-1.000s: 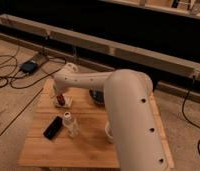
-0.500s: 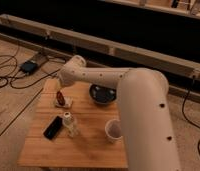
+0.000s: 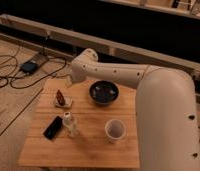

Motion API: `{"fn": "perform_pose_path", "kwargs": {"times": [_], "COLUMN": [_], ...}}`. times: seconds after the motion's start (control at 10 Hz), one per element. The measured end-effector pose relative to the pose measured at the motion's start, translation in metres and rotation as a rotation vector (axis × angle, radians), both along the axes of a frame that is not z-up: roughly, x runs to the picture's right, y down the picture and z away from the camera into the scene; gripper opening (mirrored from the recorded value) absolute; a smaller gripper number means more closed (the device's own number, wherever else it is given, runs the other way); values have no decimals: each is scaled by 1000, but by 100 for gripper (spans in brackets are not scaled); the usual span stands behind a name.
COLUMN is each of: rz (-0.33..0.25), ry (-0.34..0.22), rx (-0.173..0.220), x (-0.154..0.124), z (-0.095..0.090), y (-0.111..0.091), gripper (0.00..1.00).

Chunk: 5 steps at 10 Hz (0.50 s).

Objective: Place the pepper on the white sponge

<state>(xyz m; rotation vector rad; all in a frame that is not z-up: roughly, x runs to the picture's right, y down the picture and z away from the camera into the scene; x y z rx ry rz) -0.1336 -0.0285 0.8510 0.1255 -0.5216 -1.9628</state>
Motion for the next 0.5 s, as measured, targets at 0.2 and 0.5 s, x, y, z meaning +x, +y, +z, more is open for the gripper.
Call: {"fn": "perform_pose_path", "kwargs": {"times": [0.2,0.5], "rz": [-4,-5], "ry": [-4,-5], "rx": [2,1], "x": [-4,-5], "z": [-1,-1], "y": [0,0], "gripper": [65,65]}}
